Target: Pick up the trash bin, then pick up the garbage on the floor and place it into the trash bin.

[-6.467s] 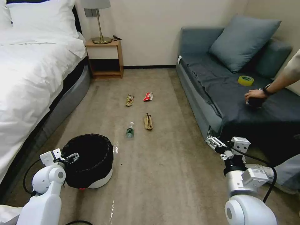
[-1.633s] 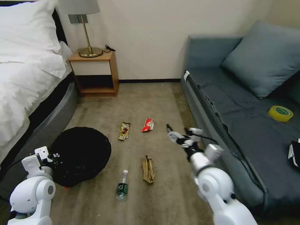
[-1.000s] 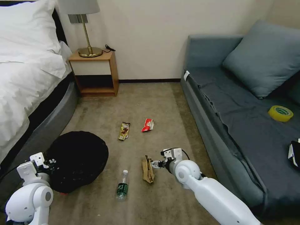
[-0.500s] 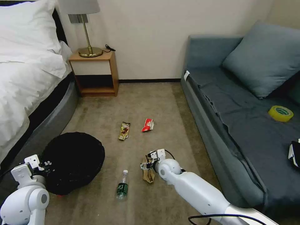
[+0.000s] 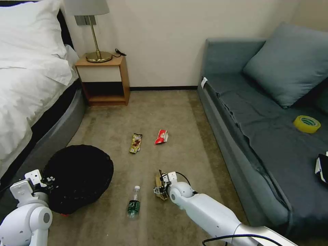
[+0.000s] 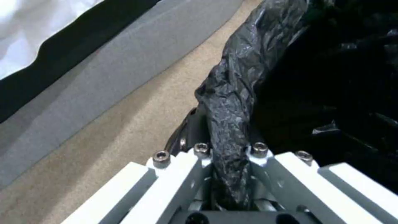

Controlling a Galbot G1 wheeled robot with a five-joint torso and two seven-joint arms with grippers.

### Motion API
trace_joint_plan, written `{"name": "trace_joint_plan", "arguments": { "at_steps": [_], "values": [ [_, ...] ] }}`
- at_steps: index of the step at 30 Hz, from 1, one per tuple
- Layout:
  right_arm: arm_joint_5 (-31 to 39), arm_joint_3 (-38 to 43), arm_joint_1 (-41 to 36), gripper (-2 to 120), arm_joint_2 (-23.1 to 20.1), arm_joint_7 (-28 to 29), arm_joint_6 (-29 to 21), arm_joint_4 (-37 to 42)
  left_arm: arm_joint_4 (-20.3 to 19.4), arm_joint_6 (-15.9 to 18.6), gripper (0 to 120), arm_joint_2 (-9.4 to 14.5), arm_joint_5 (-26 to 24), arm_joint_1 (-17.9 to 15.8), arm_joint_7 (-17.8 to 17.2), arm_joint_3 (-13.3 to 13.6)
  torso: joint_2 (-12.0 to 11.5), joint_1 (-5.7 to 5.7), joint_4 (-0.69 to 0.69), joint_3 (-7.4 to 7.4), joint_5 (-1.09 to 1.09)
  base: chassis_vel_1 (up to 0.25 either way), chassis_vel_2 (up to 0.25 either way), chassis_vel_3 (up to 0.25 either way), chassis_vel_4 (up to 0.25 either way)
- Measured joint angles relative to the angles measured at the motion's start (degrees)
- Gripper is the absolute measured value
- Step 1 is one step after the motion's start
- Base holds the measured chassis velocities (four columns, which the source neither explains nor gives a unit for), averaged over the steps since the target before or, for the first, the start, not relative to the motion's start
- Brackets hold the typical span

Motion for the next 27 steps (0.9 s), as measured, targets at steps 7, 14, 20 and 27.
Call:
{"name": "trace_joint_plan", "arguments": {
  "at_steps": [7,14,20,27],
  "values": [
    [-1.7,0.4,-0.8,85,0.2,-0.6,1.2,-0.5,0.3,0.0,2,0.1,0.1,0.2,0.0,-0.4,0.0,0.0,0.0,0.0,0.0,0.0,0.0,0.0,0.0],
    [-2.7,0.3,-1.5,55,-0.3,-1.0,2.0,0.0,0.4,0.0,2,-0.2,0.4,0.3,0.0,-0.5,0.0,0.0,0.0,0.0,0.0,0.0,0.0,0.0,0.0],
    [-2.7,0.3,-1.5,38,-0.6,-1.2,2.1,0.4,0.5,0.0,2,-0.5,0.6,0.4,0.0,-0.6,0.0,0.0,0.0,0.0,0.0,0.0,0.0,0.0,0.0],
    [-3.0,0.2,-1.6,11,-1.0,-1.4,2.6,1.0,0.4,0.0,2,-0.4,0.6,0.4,0.0,-0.8,0.0,0.0,0.0,0.0,0.0,0.0,0.0,0.0,0.0]
  ]
}}
